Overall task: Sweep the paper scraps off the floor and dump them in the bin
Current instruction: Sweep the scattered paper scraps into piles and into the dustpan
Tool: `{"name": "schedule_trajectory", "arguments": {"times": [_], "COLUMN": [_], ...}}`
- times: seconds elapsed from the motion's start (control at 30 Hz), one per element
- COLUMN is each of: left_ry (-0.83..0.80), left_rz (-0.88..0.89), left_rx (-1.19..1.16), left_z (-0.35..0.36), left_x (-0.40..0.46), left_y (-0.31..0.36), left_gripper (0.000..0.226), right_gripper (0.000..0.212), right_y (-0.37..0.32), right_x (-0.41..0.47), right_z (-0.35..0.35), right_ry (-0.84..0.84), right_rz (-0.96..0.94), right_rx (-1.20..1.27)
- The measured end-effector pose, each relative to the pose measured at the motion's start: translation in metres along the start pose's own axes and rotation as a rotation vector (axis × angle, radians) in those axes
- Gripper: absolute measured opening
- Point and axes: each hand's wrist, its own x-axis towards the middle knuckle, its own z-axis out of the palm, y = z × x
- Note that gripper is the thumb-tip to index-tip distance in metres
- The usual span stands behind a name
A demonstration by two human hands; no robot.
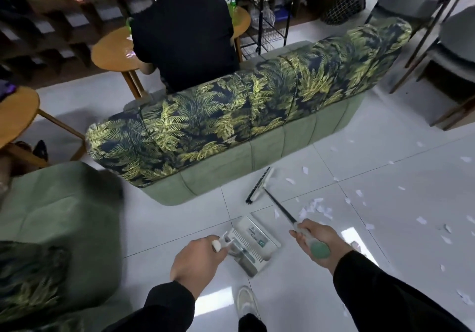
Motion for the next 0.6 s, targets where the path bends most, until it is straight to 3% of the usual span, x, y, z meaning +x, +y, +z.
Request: {"name": "schedule_trajectory", "arguments": {"times": [0.1, 0.27, 0.33, 0.43, 0.6], "left_ry": [-0.037, -0.038, -0.046, -0.067, -0.082], "left_rz": [0.028, 0.04, 0.087, 0.122, 0.116], "left_rx": [0.04, 0.071, 0.084, 0.084, 0.056], "left_z": [-0.008, -0.008, -0.006, -0.003, 0.007], "left_x": [0.025, 0.042, 0.048, 0.049, 0.03], "left_y": [0.0, 0.009, 0.03, 0.051, 0.076], "left_gripper": [0.03, 0.029, 0.032, 0.027, 0.028], "right_gripper": [0.003, 0.015, 0.01, 0.021, 0.025], "right_y": [0.001, 0.01, 0.007, 0.007, 0.015], "right_x": [0.017, 0.012, -0.003, -0.026, -0.062], "right_z": [0.003, -0.028, -0.062, -0.106, -0.173], "right_ry": [0.055, 0.15, 0.214, 0.275, 0.366], "right_rz": [0.026, -0.009, -0.009, 0.027, 0.01], "right_rx": [-0.021, -0.067, 0.003, 0.105, 0.043]}}
